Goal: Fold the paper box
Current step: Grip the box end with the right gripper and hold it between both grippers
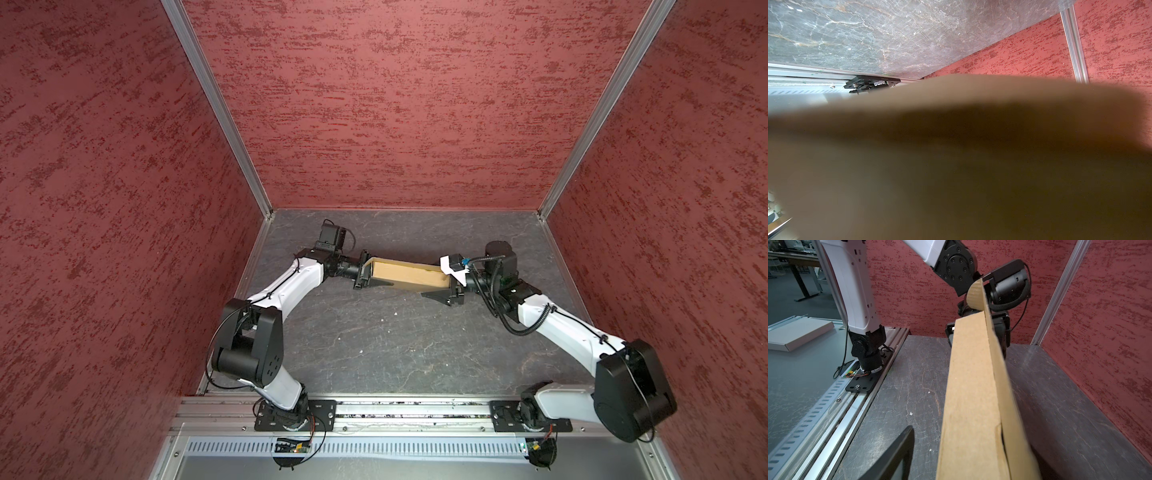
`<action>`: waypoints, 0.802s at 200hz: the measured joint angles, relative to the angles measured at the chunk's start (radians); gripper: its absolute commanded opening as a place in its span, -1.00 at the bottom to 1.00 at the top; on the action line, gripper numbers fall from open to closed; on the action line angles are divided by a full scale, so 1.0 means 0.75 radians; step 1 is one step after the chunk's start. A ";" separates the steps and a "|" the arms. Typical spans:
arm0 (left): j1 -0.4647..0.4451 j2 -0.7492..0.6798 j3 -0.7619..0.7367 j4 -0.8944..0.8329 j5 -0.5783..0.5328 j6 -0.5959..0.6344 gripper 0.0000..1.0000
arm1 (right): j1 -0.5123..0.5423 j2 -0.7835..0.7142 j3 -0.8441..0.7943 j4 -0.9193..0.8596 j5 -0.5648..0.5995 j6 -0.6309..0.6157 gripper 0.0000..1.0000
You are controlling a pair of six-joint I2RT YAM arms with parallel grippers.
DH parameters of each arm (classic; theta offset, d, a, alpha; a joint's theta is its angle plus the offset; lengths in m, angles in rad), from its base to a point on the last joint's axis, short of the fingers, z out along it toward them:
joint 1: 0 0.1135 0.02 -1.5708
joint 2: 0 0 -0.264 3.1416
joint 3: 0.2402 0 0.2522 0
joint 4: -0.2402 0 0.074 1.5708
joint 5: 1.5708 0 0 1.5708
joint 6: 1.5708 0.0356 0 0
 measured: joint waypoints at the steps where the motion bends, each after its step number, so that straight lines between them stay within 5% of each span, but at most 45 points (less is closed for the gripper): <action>1: 0.000 0.000 0.000 0.001 0.000 -0.001 -0.63 | 0.000 -0.001 -0.002 0.002 0.002 0.001 0.31; 160: -0.008 0.000 -0.005 0.044 0.002 -0.042 -0.63 | -0.022 -0.050 -0.061 0.086 0.068 0.029 0.04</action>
